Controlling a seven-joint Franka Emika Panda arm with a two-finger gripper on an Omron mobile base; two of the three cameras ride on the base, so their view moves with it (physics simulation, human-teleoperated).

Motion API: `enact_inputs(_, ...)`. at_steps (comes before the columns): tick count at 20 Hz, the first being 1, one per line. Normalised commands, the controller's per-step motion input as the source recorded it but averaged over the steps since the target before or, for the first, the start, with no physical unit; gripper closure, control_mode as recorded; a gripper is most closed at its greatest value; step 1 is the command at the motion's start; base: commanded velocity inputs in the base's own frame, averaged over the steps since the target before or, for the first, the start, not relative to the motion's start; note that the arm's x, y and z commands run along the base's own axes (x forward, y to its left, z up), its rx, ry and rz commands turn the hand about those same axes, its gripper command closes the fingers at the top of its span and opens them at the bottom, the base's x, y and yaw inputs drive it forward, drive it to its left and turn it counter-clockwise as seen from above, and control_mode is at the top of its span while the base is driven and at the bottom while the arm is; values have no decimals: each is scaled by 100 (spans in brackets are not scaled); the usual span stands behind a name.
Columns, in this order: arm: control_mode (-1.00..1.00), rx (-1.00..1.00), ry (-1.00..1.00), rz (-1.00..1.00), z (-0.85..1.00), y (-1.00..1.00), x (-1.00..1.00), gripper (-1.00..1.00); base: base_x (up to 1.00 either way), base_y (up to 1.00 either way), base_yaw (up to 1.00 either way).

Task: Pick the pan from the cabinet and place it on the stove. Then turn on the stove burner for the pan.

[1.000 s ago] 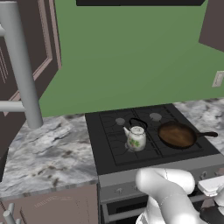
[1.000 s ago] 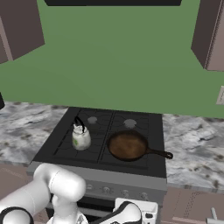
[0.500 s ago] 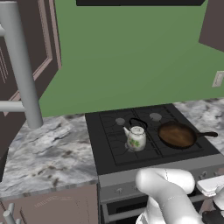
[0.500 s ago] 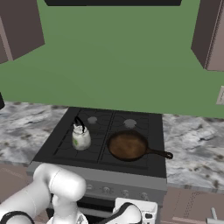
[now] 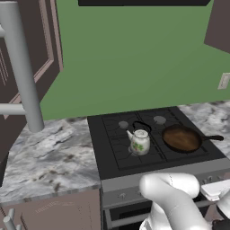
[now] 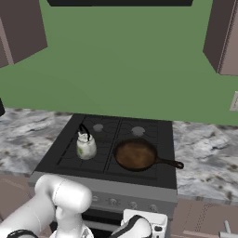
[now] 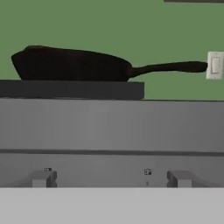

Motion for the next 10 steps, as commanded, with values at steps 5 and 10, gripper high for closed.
enact_inputs(5, -100, 3, -1, 0, -10, -9, 13, -100, 0, 0, 0)
enact_inputs(10, -100, 0, 0, 0, -19, -11, 12, -100, 0, 0, 0)
